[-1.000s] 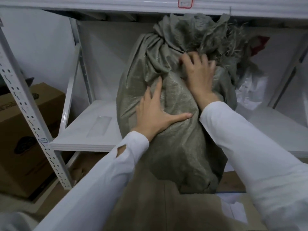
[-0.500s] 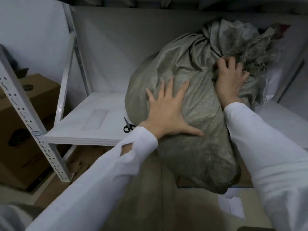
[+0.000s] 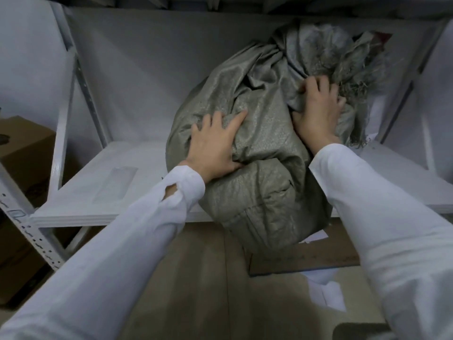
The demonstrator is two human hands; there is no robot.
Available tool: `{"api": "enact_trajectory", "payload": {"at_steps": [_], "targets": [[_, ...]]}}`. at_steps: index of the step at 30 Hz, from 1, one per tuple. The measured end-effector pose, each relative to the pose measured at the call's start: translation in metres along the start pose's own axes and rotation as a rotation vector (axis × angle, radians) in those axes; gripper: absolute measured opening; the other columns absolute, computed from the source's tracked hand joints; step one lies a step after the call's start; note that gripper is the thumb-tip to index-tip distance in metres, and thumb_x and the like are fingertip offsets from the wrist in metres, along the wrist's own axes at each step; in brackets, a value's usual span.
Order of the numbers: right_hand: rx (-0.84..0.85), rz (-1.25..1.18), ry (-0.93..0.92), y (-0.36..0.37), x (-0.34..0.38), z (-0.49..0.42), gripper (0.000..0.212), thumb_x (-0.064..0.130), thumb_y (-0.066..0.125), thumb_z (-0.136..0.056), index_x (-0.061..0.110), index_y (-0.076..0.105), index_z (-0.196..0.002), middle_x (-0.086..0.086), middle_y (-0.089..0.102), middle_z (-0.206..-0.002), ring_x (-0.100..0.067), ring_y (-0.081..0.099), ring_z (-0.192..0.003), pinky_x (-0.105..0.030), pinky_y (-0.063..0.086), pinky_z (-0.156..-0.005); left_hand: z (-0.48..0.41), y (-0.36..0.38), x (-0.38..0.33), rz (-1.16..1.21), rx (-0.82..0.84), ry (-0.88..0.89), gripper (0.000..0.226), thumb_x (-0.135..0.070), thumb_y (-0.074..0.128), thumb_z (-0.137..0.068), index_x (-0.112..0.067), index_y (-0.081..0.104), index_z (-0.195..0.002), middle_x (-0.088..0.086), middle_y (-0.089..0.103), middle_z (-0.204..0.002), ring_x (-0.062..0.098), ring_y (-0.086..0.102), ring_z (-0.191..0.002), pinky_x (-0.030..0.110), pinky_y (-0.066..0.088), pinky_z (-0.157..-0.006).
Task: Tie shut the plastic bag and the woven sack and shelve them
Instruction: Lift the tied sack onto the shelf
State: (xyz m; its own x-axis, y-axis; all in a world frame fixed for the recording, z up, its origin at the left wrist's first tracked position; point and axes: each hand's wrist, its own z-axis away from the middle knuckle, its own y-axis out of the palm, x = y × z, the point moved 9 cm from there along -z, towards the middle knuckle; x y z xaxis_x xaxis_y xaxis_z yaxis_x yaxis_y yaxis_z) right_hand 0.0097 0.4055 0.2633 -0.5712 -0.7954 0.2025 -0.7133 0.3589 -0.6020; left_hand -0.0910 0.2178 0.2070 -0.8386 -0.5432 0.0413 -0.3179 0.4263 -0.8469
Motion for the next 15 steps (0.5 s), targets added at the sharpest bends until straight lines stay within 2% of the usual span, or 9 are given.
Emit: {"api": "enact_trajectory", "payload": {"at_steps": [5,8,11,13,15], "targets": [[-0.017,-0.037,0.021,-0.003,-0.001,-0.003,0.05,0.02,0.072,-0.073,0.014,0.048,-0.117,-0.01,0.047,-0.129,-0.035,0.044,-0.117,-0.05,0.036,-0.094,-0.005,0.001,0.001,-0.063,-0.084,0.017,0.107,-0.063,0.073,-0.064,-0.034,0.014,-0.148,0.016,0.036,-0.134,0.035,0.037,-0.123,0.053,0.036,-0.096],[-0.008,-0.096,0.039,-0.007,-0.001,-0.006,0.053,0.026,0.075,-0.071,0.013,0.048,-0.115,-0.01,0.048,-0.127,-0.034,0.045,-0.117,-0.049,0.038,-0.095,-0.012,0.001,0.004,-0.087,-0.123,-0.002,0.103,-0.062,0.071,-0.065,-0.033,0.018,-0.148,0.018,0.036,-0.133,0.035,0.036,-0.122,0.053,0.035,-0.096],[0.034,-0.152,0.042,-0.012,0.001,-0.008,0.059,0.044,0.069,-0.074,0.015,0.047,-0.119,-0.01,0.048,-0.127,-0.033,0.045,-0.119,-0.047,0.039,-0.097,-0.02,0.005,0.007,-0.077,-0.146,-0.023,0.098,-0.06,0.07,-0.068,-0.031,0.021,-0.148,0.02,0.035,-0.134,0.036,0.035,-0.123,0.052,0.034,-0.096],[0.113,-0.175,0.059,-0.014,-0.002,-0.009,0.078,0.065,0.064,-0.07,0.015,0.042,-0.126,-0.013,0.045,-0.132,-0.034,0.043,-0.123,-0.049,0.039,-0.101,-0.022,0.007,0.01,-0.082,-0.164,-0.038,0.096,-0.06,0.069,-0.068,-0.031,0.024,-0.147,0.02,0.036,-0.134,0.037,0.036,-0.122,0.051,0.033,-0.095],[0.196,-0.239,0.106,-0.018,-0.007,-0.011,0.103,0.084,0.059,-0.058,0.017,0.037,-0.133,-0.014,0.043,-0.137,-0.035,0.041,-0.127,-0.05,0.036,-0.106,-0.023,0.01,0.012,-0.096,-0.179,-0.047,0.095,-0.06,0.07,-0.068,-0.03,0.025,-0.146,0.021,0.037,-0.134,0.037,0.038,-0.121,0.05,0.034,-0.094]]}}
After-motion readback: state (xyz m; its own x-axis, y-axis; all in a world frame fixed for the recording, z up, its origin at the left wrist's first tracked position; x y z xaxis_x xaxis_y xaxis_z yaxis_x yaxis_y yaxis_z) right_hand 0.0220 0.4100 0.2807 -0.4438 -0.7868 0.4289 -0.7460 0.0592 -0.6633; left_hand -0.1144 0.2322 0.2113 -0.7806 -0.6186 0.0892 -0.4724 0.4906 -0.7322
